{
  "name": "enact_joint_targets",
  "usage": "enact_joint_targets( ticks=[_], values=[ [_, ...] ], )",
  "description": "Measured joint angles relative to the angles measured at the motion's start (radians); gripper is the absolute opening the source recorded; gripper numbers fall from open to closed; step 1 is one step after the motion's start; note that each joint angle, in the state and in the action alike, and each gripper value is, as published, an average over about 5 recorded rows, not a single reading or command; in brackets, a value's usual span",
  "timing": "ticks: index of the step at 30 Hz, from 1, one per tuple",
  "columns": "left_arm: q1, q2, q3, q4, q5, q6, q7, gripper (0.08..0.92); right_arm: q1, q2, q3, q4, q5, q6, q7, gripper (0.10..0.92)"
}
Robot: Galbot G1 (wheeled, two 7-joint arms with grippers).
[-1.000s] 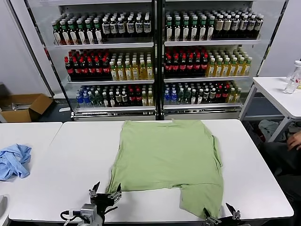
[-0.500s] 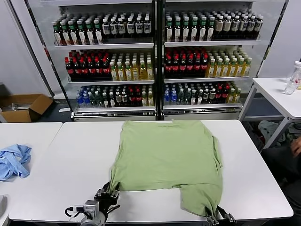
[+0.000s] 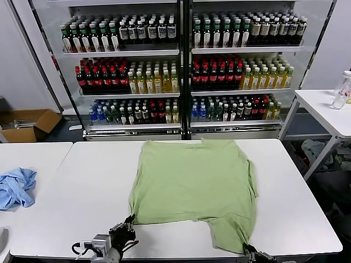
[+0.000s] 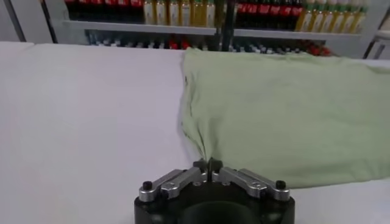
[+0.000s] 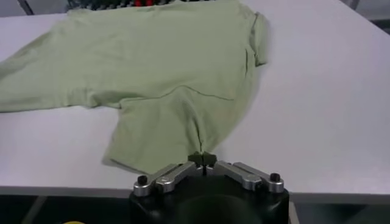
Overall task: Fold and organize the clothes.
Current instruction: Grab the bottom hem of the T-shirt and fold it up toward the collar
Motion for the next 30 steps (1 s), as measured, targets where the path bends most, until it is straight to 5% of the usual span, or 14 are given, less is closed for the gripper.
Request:
enact_joint_targets(
  ticks=[15,30],
  values=[
    [-0.023,0.058,-0.069,-0.128,-0.208,-0.049,0.029,0.089,0.196,-0.115,0.073,-0.022,0.076,0.073,-0.028,0.105],
    [-0.31,0.122,0.006,0.13,-0.262,-0.079,0.039,0.089,0.626,-0.158,-0.117,-0.297,0.071,0.091,-0.052,0.105]
  ],
)
